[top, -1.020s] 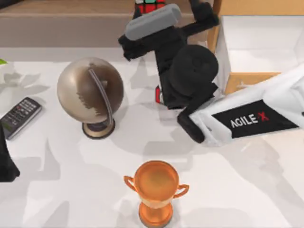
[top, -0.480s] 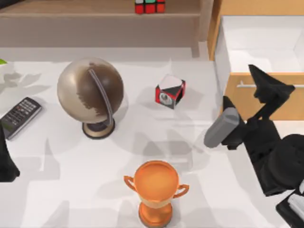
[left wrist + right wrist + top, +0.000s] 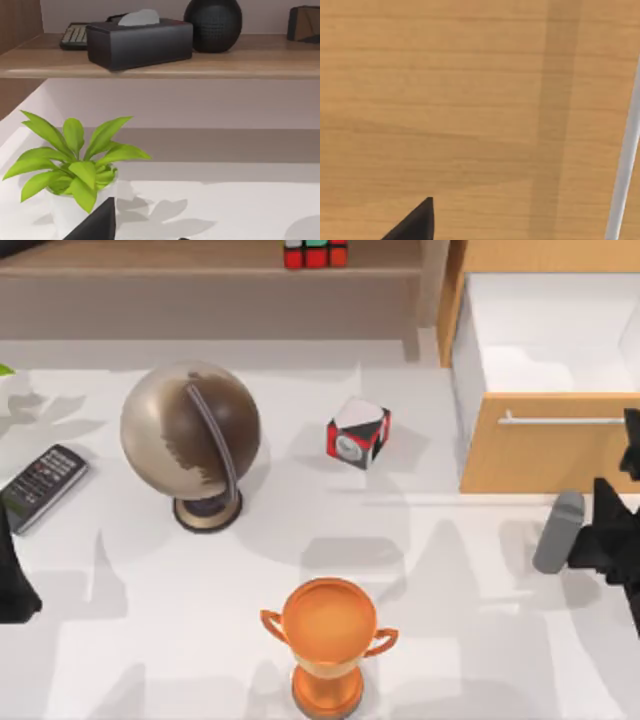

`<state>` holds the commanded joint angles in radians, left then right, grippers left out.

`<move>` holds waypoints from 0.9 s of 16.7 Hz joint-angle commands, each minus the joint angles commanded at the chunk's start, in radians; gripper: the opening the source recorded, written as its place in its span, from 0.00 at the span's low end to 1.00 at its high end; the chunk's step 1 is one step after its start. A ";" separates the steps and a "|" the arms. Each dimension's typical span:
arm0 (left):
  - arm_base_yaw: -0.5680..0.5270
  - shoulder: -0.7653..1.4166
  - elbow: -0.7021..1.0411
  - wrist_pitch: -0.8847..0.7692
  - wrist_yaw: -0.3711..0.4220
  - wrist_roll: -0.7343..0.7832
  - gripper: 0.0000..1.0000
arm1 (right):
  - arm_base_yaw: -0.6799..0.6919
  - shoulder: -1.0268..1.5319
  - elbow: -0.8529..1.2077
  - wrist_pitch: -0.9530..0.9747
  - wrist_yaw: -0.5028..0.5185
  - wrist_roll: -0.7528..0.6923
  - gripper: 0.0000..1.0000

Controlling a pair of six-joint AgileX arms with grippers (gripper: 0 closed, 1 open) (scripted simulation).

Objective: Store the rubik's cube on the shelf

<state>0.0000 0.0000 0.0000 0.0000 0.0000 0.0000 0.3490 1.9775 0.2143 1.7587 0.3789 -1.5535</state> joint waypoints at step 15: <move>0.000 0.000 0.000 0.000 0.000 0.000 1.00 | -0.035 0.016 0.083 -0.067 -0.033 -0.002 1.00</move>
<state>0.0000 0.0000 0.0000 0.0000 0.0000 0.0000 0.3139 1.9936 0.2972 1.6914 0.3462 -1.5553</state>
